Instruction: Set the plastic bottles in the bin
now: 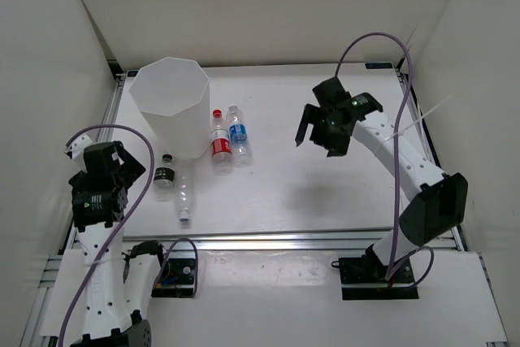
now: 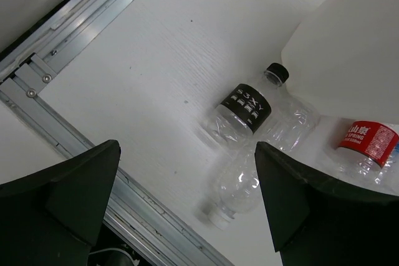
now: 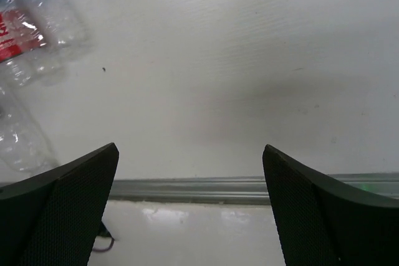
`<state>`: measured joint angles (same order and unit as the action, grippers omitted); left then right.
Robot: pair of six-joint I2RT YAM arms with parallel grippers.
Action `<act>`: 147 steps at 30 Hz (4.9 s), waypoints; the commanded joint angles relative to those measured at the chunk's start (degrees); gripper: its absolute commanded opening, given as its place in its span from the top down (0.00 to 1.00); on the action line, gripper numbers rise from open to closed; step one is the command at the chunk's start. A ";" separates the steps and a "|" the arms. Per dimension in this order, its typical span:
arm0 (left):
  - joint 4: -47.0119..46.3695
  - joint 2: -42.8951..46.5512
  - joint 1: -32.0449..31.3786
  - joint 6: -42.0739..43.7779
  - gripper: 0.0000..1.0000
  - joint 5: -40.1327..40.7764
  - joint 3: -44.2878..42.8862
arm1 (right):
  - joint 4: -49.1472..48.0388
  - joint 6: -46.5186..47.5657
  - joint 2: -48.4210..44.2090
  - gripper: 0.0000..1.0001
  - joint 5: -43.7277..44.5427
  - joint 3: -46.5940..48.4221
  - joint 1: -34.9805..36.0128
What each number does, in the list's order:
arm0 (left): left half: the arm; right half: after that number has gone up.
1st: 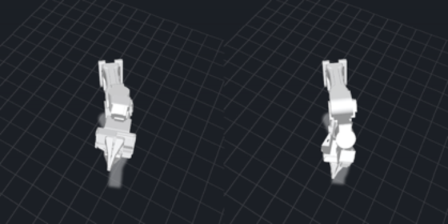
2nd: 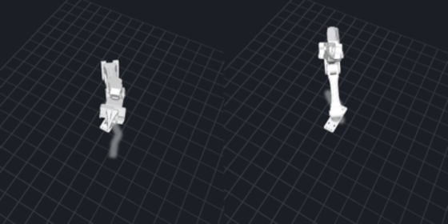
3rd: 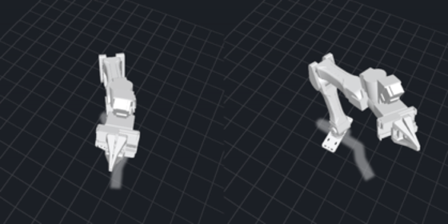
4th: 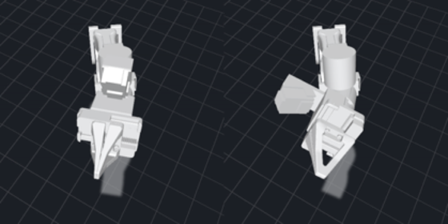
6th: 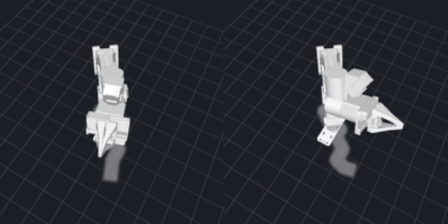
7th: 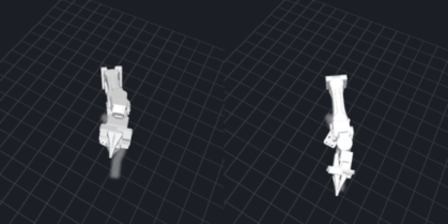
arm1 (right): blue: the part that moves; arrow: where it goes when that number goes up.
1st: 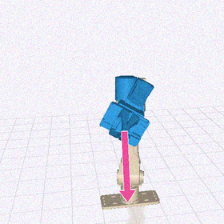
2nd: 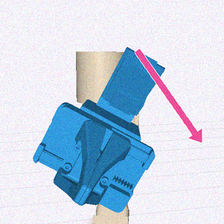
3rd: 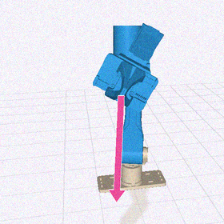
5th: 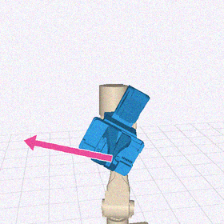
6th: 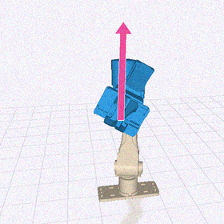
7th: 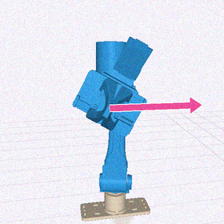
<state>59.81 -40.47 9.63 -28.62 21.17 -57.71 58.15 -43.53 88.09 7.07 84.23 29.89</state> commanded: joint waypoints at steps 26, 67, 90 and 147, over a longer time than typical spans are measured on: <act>-3.13 -2.25 -2.25 4.01 0.00 -9.21 2.96 | -16.57 13.12 49.88 0.00 -38.00 42.24 -0.53; 3.64 -1.19 -5.67 -0.47 0.00 -8.07 4.09 | -51.01 -3.93 36.88 0.84 -19.30 60.96 10.45; 4.78 3.29 -14.46 -2.23 0.00 -0.25 2.34 | -37.78 12.02 16.69 0.01 5.86 41.15 13.02; -2.86 3.55 -12.35 -3.72 0.00 -8.42 2.17 | -40.04 -6.31 65.63 0.36 -54.80 43.49 4.83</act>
<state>57.80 -37.54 -3.07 -32.56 12.95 -53.74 17.17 -49.15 153.01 -45.95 128.11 34.33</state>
